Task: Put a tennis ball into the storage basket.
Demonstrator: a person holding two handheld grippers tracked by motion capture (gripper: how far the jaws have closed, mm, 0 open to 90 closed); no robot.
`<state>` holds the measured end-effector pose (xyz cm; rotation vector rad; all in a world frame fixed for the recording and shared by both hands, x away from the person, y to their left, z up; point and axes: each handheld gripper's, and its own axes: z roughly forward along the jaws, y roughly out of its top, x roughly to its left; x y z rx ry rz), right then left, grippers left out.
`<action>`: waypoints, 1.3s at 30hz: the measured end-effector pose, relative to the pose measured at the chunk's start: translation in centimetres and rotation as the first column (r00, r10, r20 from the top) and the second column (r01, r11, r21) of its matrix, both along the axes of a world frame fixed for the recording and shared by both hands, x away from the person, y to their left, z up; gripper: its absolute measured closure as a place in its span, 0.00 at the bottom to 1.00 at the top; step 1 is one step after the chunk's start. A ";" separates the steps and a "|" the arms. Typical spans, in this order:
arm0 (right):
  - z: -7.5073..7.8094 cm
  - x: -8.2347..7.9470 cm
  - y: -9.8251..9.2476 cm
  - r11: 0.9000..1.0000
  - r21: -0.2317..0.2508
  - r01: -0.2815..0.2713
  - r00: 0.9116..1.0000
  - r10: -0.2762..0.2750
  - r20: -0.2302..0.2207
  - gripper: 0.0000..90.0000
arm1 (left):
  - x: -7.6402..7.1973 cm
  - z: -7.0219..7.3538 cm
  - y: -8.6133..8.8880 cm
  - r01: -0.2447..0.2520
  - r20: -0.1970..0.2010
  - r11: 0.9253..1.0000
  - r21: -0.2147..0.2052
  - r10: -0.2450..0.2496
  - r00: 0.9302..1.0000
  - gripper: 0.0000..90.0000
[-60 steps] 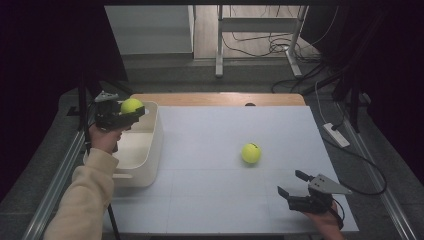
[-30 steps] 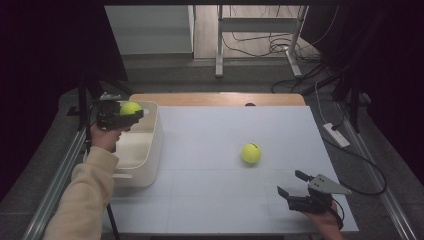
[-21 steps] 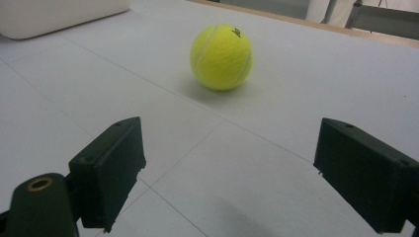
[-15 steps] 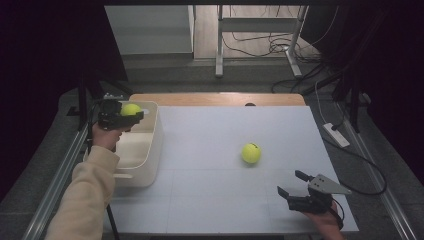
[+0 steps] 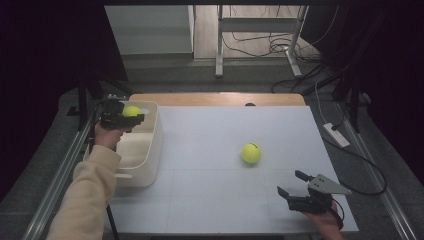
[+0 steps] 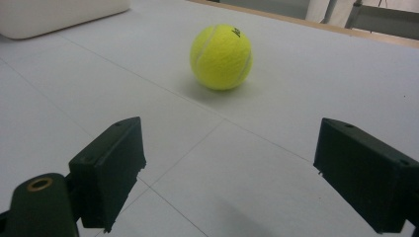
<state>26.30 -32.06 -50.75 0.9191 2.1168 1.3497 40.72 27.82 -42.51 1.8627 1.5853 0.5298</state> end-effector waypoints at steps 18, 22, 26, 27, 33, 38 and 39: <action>0.0 0.0 0.0 1.000 -0.001 0.001 1.000 -0.001 -0.001 0.13 | 0.2 -0.3 0.0 -0.016 -0.022 0.999 0.032 0.016 1.000 0.29; 0.0 0.0 0.0 1.000 -0.005 0.002 1.000 -0.002 -0.002 0.13 | 0.2 -0.3 0.0 -0.022 -0.017 0.999 0.043 0.023 1.000 0.28; 0.0 0.0 0.0 1.000 -0.005 0.000 1.000 0.000 -0.002 0.13 | 0.1 -0.1 0.0 -0.056 0.009 0.997 0.048 0.056 0.998 0.22; 0.0 0.0 0.0 1.000 -0.004 0.001 1.000 -0.001 -0.002 0.13 | 0.1 0.1 0.0 -0.071 0.020 0.996 0.049 0.070 0.997 0.20; 0.0 0.0 0.0 1.000 -0.003 -0.002 1.000 0.002 0.001 0.13 | -0.3 0.5 -0.3 -0.059 0.037 0.998 0.025 0.058 0.998 0.16; 0.0 0.0 0.0 1.000 -0.002 -0.001 1.000 0.001 0.000 0.13 | -0.7 0.8 -0.7 0.003 0.042 1.000 0.001 -0.003 0.999 0.12; 0.0 0.0 0.0 1.000 -0.001 -0.001 1.000 0.001 0.000 0.13 | -0.8 0.9 -0.8 0.011 0.047 1.000 -0.004 -0.010 0.999 0.11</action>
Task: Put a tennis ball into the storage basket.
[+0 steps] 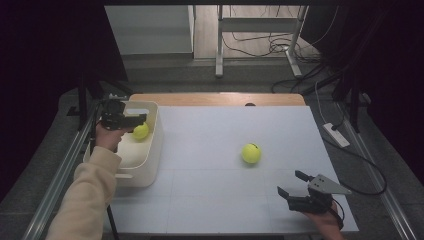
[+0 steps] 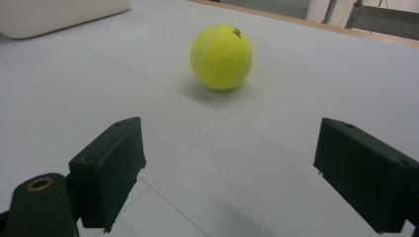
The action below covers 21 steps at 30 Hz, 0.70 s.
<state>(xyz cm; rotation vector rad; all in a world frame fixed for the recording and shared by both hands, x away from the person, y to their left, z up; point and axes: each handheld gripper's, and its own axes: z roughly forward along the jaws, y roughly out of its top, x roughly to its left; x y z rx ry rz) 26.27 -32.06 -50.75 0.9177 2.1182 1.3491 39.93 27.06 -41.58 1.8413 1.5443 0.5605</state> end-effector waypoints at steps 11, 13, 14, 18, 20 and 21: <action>-0.1 0.2 0.0 1.000 0.003 0.011 1.000 -0.011 -0.006 0.13 | -1.6 1.4 -0.4 0.086 0.070 0.993 -0.083 -0.081 0.994 0.11; -0.1 0.3 0.0 1.000 0.009 0.010 1.000 -0.010 -0.006 0.13 | -2.0 1.6 -0.4 0.101 0.080 0.990 -0.094 -0.093 0.992 0.11; -0.1 0.3 0.0 1.000 0.009 0.010 1.000 -0.010 -0.006 0.13 | -2.0 1.6 -0.4 0.101 0.080 0.990 -0.094 -0.093 0.992 0.11; -0.1 0.4 0.0 1.000 0.010 0.016 1.000 -0.016 -0.011 0.13 | -2.7 1.9 -0.7 0.148 0.119 0.983 -0.108 -0.135 0.984 0.13; -0.1 0.5 0.0 1.000 0.015 0.019 1.000 -0.019 -0.010 0.13 | -2.9 2.1 -0.9 0.160 0.127 0.980 -0.119 -0.145 0.981 0.12; -0.1 0.5 -0.1 1.000 0.016 0.020 1.000 -0.020 -0.011 0.13 | -3.0 2.1 -0.9 0.167 0.132 0.979 -0.121 -0.151 0.980 0.12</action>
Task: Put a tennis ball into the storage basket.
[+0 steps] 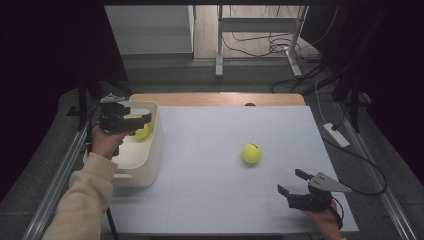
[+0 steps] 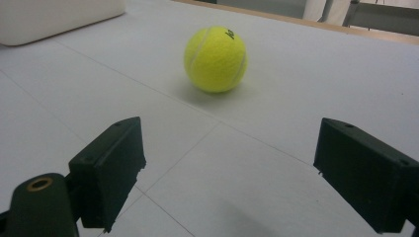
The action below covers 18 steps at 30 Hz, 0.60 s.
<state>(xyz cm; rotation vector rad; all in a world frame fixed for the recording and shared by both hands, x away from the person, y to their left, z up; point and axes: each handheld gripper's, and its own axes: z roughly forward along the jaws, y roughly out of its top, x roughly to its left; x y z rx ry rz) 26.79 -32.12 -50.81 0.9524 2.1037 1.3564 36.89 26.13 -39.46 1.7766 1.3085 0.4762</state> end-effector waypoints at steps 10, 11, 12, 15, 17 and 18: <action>0.1 0.3 0.2 1.000 0.003 0.001 1.000 -0.001 0.004 0.13 | -1.3 0.4 -0.9 0.070 0.041 0.997 -0.026 -0.068 0.997 0.12; 0.1 0.3 0.1 1.000 0.001 0.000 1.000 0.000 0.002 0.13 | -1.4 0.5 -1.0 0.076 0.047 0.997 -0.028 -0.075 0.996 0.12; 0.0 0.3 0.1 1.000 0.003 0.003 1.000 -0.003 0.002 0.13 | -1.5 0.5 -1.1 0.083 0.051 0.996 -0.028 -0.082 0.995 0.12; 0.0 0.3 0.1 1.000 0.000 0.004 1.000 -0.004 0.002 0.13 | -1.7 0.6 -1.4 0.096 0.057 0.995 -0.028 -0.094 0.994 0.12; 0.1 0.3 0.2 1.000 -0.001 0.003 1.000 -0.003 0.002 0.13 | -2.0 0.7 -1.6 0.108 0.066 0.994 -0.030 -0.106 0.992 0.12; 0.1 0.4 0.2 1.000 0.000 0.001 1.000 -0.001 0.004 0.13 | -2.1 0.8 -1.7 0.114 0.069 0.993 -0.033 -0.111 0.991 0.12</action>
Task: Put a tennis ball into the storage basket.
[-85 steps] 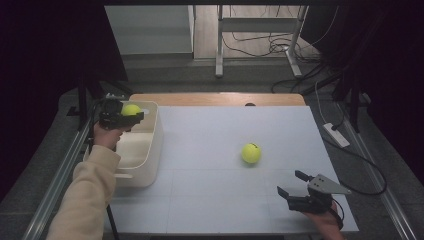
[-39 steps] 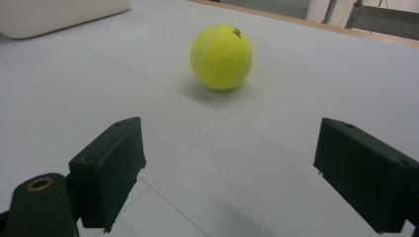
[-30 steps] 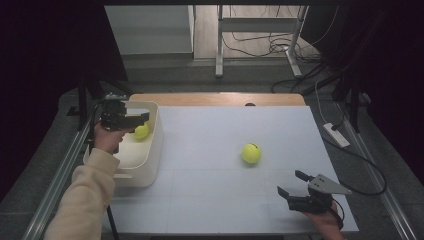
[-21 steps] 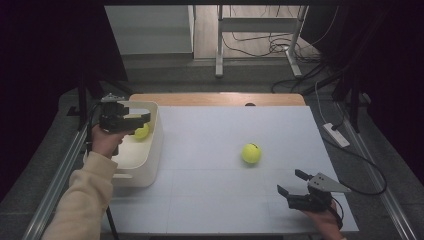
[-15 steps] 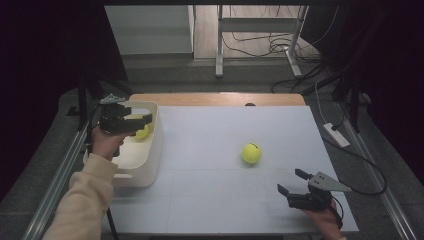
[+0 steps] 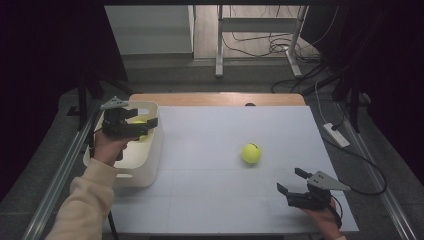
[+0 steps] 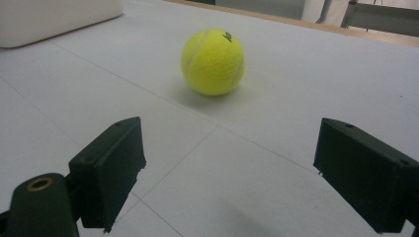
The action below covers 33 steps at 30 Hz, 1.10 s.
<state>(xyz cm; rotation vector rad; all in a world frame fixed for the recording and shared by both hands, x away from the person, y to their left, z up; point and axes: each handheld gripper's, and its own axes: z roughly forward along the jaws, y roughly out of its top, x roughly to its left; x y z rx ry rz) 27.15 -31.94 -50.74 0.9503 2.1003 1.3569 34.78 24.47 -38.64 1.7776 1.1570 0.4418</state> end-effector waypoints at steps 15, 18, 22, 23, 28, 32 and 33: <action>0.1 -0.1 0.2 1.000 -0.006 -0.013 1.000 0.013 0.010 0.13 | -1.4 0.6 -1.5 0.059 0.028 0.997 -0.039 -0.058 0.998 0.12; 0.1 -0.3 0.2 1.000 -0.005 -0.015 1.000 0.015 0.011 0.13 | -1.5 0.5 -1.8 0.067 0.024 0.997 -0.031 -0.066 0.998 0.13; 0.1 -0.3 0.3 1.000 -0.012 -0.015 1.000 0.015 0.010 0.13 | -1.9 0.6 -2.3 0.086 0.033 0.996 -0.035 -0.085 0.996 0.13; 0.1 -0.3 0.3 1.000 -0.013 -0.016 1.000 0.016 0.011 0.13 | -2.0 0.6 -2.5 0.090 0.033 0.995 -0.036 -0.089 0.995 0.13; 0.1 -0.2 0.3 1.000 -0.011 -0.018 1.000 0.018 0.013 0.13 | -2.2 0.5 -3.1 0.102 0.040 0.994 -0.037 -0.100 0.994 0.13; 0.0 -0.1 0.4 1.000 -0.012 -0.021 1.000 0.021 0.012 0.13 | -2.3 0.5 -3.5 0.112 0.043 0.993 -0.034 -0.111 0.993 0.13; 0.1 -0.1 0.4 1.000 -0.014 -0.020 1.000 0.020 0.012 0.13 | -2.4 0.5 -3.7 0.114 0.044 0.993 -0.034 -0.113 0.993 0.13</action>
